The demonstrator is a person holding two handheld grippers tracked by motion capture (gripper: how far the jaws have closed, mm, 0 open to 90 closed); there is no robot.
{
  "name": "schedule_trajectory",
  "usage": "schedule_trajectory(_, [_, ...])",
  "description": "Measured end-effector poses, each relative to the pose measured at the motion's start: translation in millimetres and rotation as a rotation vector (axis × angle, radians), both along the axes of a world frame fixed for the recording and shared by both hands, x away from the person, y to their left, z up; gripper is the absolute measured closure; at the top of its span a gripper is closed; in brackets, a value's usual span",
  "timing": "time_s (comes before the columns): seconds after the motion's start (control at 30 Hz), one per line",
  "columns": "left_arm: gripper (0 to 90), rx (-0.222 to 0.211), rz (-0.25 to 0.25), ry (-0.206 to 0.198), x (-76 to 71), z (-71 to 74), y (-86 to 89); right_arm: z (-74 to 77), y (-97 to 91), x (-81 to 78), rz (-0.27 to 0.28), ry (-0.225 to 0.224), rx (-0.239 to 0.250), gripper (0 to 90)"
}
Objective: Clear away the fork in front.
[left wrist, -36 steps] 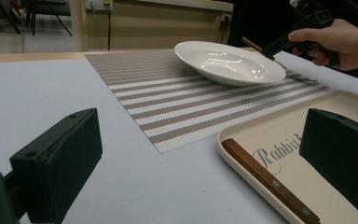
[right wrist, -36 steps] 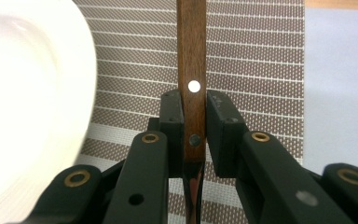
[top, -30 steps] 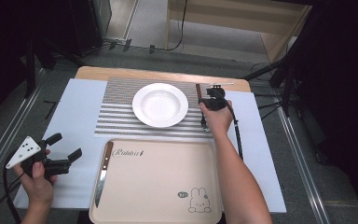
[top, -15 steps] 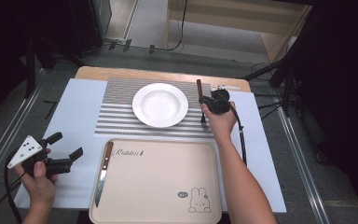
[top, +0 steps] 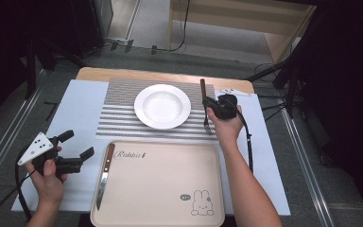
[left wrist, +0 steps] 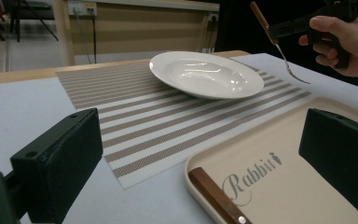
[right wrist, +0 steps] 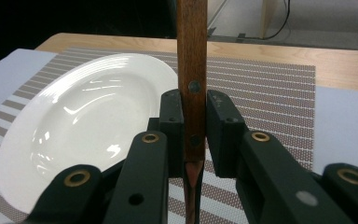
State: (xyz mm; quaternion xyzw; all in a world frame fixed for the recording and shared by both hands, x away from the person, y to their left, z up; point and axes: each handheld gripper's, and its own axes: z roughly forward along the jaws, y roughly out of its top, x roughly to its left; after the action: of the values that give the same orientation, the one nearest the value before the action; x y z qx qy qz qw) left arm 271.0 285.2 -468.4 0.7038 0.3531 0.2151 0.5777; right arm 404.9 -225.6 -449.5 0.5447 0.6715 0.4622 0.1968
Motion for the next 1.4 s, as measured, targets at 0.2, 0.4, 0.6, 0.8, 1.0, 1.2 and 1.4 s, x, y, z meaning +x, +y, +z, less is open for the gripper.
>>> schedule_trajectory(0.2, [0.0,0.006,-0.031,0.008,6.0,4.7,-13.2,3.1,-1.4,-11.2,0.02,-0.033,0.02,76.4])
schedule_trajectory(0.4, [0.0,-0.009,-0.053,0.006,12.5,12.8,-26.3,5.8,-0.8,-21.9,0.046,-0.059,0.032,76.4])
schedule_trajectory(0.6, [0.0,0.0,-0.086,-0.006,19.0,23.5,-42.8,9.4,1.6,-34.2,0.069,-0.085,0.04,76.4])
schedule_trajectory(0.8, [0.0,0.007,-0.119,0.006,26.9,26.3,-61.0,13.1,6.5,-47.8,0.103,-0.115,0.054,76.4])
schedule_trajectory(1.0, [0.0,0.007,-0.149,0.005,34.6,33.7,-80.3,12.8,9.8,-63.8,0.135,-0.138,0.066,76.4])
schedule_trajectory(1.2, [0.0,-0.001,-0.182,0.013,41.8,40.6,-100.6,9.5,11.6,-80.8,0.16,-0.156,0.085,76.3])
schedule_trajectory(1.4, [0.0,-0.023,-0.222,0.02,45.5,45.0,-117.7,6.0,14.9,-97.1,0.184,-0.166,0.094,76.3])
